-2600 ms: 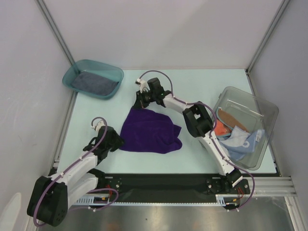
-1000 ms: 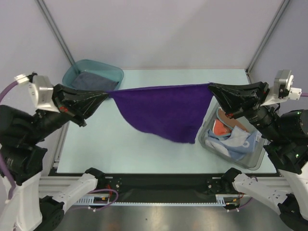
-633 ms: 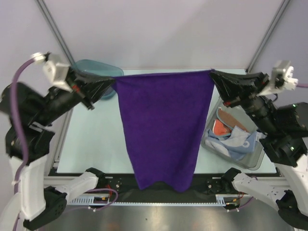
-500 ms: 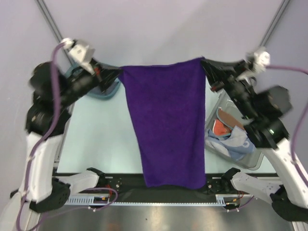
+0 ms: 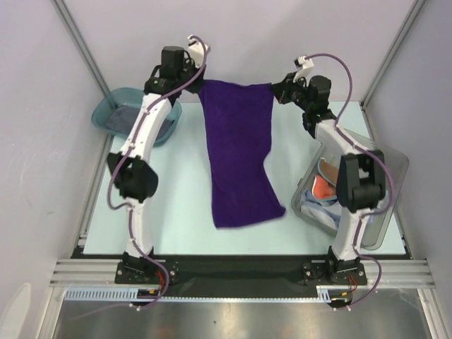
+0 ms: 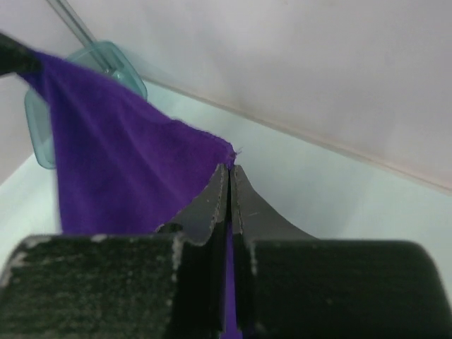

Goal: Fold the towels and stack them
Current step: Flatten out the crumpled towel

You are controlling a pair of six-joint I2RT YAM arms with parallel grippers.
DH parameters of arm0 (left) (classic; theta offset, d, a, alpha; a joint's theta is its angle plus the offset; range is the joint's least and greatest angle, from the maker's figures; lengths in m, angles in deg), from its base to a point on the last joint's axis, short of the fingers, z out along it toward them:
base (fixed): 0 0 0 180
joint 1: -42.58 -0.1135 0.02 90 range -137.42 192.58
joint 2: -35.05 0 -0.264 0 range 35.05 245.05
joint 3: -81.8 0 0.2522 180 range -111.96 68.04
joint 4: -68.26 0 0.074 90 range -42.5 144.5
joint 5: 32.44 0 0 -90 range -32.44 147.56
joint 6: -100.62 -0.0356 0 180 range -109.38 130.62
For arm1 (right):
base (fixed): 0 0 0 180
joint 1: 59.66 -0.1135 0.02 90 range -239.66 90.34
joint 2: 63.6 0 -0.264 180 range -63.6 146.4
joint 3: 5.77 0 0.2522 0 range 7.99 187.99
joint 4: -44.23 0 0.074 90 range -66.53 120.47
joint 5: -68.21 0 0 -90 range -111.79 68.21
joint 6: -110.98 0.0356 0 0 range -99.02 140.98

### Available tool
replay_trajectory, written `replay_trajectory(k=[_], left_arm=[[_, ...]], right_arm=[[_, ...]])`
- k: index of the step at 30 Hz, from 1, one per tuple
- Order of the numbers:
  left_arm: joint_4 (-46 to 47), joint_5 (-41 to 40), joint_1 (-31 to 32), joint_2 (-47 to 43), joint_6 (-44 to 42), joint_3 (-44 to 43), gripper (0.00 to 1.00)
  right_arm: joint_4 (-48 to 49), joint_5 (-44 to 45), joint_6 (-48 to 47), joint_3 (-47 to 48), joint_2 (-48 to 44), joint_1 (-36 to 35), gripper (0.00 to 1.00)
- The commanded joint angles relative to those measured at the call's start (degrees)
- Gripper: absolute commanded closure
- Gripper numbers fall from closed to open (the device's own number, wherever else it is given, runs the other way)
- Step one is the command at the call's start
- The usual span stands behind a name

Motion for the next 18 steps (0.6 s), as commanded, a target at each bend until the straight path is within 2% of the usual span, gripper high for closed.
replay_trajectory(k=[1, 3, 5, 9, 14, 18], left_arm=[[2.8, -2.8, -2.4, 7.4, -4.3, -14.8, 1.00], [9.7, -4.4, -2.8, 8.8, -5.7, -12.7, 1.00], [16.8, -5.2, -2.8, 8.5, -6.9, -6.9, 1.00], [20.8, -4.4, -2.8, 9.7, -7.3, -3.6, 0.99], [18.5, -3.2, -2.7, 9.2, -7.3, -1.0, 1.00], [22.4, -5.6, -2.0, 3.5, -8.3, 8.5, 1.00]], right_arm=[[11.8, -6.9, 3.9, 13.7, 6.9, 1.9, 1.00], [12.8, -7.4, 5.0, 17.9, 13.9, 2.6, 1.00], [14.1, -7.7, 6.8, 22.7, 19.5, 3.1, 1.00], [16.5, -8.5, 7.1, 26.4, 24.4, 3.2, 1.00], [17.5, -10.6, 2.9, 20.6, 22.5, 3.3, 1.00], [15.8, -9.6, -3.7, 15.0, 17.8, 3.9, 1.00]])
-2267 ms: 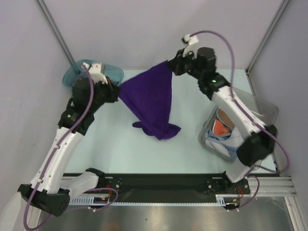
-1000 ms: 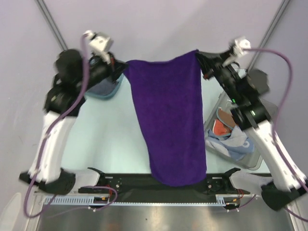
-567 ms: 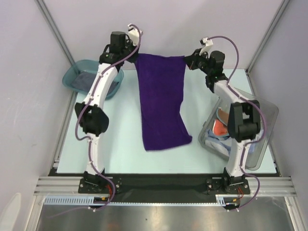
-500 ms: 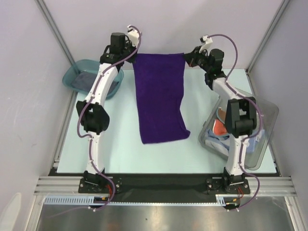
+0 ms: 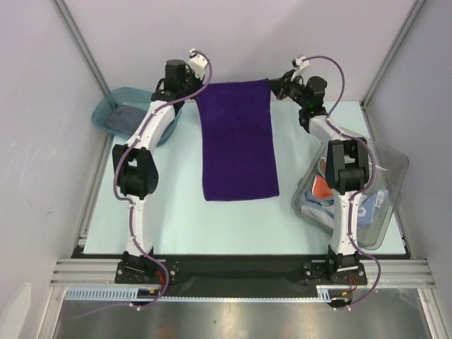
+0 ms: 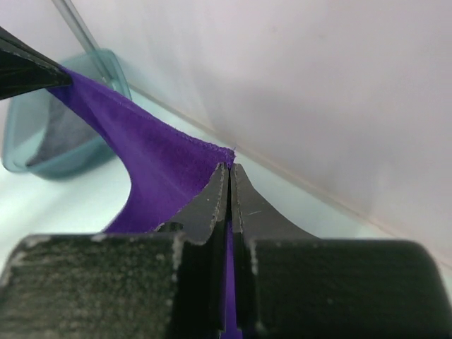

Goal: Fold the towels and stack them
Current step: Flatten out the crumpled towel, then fold the towel

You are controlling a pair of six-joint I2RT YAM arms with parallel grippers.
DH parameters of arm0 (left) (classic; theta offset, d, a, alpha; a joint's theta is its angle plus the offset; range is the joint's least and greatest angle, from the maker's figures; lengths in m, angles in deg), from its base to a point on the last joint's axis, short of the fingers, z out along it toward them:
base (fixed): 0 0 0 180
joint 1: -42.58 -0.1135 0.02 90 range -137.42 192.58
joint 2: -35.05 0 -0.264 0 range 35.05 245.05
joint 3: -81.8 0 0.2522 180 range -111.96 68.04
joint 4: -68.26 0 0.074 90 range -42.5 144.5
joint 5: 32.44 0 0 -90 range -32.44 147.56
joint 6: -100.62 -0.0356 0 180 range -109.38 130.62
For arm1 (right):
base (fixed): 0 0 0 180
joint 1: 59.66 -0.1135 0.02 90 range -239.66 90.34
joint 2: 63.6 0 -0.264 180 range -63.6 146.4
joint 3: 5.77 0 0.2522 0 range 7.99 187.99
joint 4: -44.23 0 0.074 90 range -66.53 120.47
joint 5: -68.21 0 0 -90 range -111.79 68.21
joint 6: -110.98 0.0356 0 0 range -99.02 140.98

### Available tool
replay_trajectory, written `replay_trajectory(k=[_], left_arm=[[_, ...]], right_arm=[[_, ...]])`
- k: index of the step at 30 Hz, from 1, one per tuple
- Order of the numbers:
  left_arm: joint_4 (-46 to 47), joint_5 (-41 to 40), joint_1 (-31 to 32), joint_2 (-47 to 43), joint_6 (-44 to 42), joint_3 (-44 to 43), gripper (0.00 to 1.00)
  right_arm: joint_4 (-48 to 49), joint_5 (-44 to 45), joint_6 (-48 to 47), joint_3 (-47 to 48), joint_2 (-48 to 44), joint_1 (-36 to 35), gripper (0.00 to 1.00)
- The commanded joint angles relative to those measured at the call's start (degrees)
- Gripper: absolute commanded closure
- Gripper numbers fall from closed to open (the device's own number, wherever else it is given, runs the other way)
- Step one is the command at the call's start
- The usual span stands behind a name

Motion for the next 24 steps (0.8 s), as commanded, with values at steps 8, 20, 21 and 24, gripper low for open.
replay_trajectory(k=[8, 20, 21, 24], left_arm=[[3.6, -1.7, 1.8, -12.6, -1.9, 12.8, 1.00], [4.0, -5.1, 6.7, -25.5, -2.2, 40.5, 1.00], [4.0, -5.3, 7.3, -26.1, -2.1, 41.9, 1.00], [3.8, -6.5, 8.9, -27.9, -2.2, 46.3, 1.00]], right_arm=[[3.5, -0.7, -6.5, -11.5, -11.5, 1.0, 1.00], [-1.2, 2.6, -3.5, -38.5, -26.1, -0.5, 1.00], [-2.1, 3.0, -4.2, -39.7, -28.3, -1.1, 1.00], [-5.9, 4.3, -5.2, -43.9, -30.7, -1.9, 1.00]])
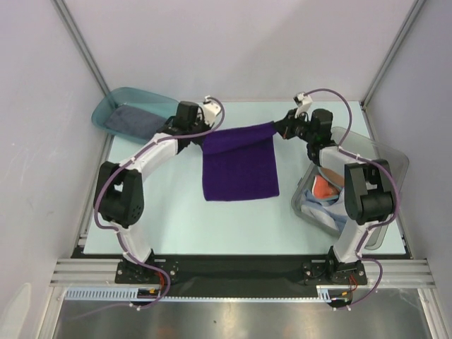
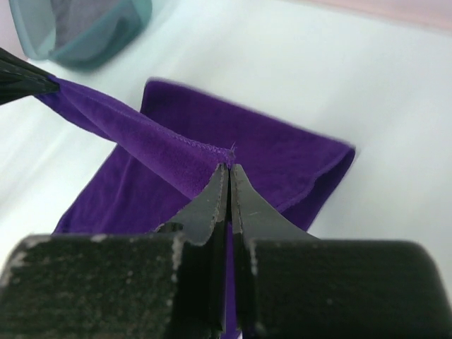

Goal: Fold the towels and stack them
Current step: Fold the towel

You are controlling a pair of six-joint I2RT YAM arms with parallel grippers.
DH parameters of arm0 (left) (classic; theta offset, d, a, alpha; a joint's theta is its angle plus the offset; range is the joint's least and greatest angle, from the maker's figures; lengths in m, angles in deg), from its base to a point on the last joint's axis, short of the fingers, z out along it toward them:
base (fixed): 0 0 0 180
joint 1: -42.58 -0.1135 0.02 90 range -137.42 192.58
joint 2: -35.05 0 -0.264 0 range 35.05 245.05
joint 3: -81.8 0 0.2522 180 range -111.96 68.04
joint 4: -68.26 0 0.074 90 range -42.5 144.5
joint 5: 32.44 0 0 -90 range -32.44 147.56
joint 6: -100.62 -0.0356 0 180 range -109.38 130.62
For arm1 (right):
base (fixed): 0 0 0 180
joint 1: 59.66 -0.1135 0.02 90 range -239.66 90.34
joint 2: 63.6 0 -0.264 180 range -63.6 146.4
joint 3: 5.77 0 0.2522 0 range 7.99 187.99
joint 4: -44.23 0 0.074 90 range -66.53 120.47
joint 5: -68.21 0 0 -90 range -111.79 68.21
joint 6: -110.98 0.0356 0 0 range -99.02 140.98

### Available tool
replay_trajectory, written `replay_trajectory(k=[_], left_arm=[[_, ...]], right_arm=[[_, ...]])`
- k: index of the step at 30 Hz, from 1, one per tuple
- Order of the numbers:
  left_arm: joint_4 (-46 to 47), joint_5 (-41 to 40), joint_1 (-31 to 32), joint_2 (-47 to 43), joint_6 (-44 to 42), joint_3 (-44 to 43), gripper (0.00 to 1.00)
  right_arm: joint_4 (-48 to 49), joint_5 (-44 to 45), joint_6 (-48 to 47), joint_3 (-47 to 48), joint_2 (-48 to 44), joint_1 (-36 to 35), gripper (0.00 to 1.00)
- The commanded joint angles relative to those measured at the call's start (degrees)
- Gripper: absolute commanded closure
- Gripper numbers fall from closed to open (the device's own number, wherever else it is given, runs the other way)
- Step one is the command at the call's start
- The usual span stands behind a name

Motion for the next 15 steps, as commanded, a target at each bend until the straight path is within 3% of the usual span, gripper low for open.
replay_trajectory(k=[1, 15], left_arm=[[-0.5, -2.2, 1.6, -4.3, -0.3, 3.8, 1.00], [-1.5, -6.6, 6.5, -14.7, 0.5, 15.7, 1.00]], right_arm=[[-3.5, 3.1, -1.5, -3.3, -6.1, -1.1, 1.00], [-20.1, 9.0, -4.5, -11.2, -16.9, -3.4, 1.00]])
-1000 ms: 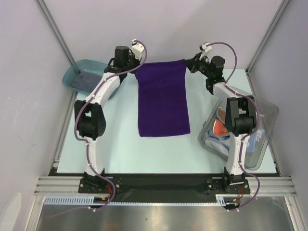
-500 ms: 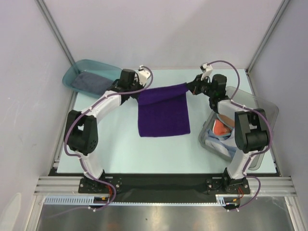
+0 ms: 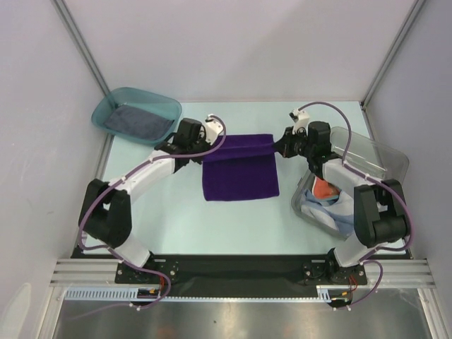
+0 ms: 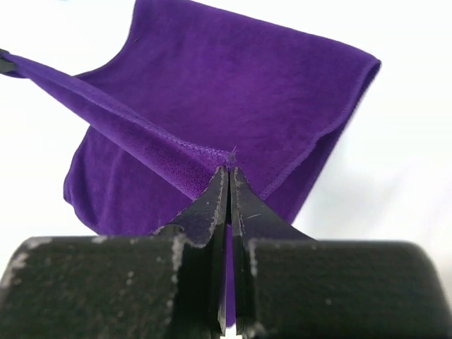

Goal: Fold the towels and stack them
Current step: Fold the towel

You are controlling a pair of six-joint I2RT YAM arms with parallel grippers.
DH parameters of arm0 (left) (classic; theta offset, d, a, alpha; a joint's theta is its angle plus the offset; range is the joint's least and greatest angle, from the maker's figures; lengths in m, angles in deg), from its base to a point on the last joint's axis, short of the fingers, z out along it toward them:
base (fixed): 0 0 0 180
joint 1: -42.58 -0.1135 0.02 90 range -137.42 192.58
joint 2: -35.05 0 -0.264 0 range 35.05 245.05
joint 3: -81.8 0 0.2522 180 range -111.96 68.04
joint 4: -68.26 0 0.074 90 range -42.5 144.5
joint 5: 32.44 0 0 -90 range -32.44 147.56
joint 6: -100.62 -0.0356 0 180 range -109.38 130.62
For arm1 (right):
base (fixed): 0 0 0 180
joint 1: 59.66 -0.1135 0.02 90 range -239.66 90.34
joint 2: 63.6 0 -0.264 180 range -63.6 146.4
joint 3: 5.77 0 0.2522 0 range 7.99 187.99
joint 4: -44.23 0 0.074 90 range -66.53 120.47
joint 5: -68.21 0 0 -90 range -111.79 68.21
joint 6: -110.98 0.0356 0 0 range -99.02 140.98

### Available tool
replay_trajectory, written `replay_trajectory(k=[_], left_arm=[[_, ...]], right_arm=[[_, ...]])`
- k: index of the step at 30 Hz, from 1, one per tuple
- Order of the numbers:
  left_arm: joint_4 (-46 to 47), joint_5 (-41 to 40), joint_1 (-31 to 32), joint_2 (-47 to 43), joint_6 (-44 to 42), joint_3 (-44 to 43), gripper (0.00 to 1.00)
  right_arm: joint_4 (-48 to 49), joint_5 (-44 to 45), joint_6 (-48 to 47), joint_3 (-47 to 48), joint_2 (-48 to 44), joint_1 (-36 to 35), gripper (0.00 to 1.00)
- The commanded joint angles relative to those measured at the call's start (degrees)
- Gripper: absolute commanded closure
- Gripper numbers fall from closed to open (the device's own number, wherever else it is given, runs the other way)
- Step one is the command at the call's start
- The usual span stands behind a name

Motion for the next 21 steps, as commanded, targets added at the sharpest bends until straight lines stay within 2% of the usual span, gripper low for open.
replay_trajectory(k=[1, 13, 21], left_arm=[[0.7, -1.6, 1.6, -4.7, 0.7, 2.6, 1.00], [-1.1, -2.3, 6.0, -5.6, 4.7, 8.6, 1.00], [-4.5, -0.5, 6.5, -5.9, 5.6, 8.4, 1.00]], right_arm=[[-3.8, 2.9, -2.3, -1.0, -4.1, 0.2, 1.00], [-7.8, 3.0, -2.6, -6.1, -5.9, -1.0, 1.00], [-10.4, 3.0, -3.1, -6.3, -7.3, -1.1, 1.00]])
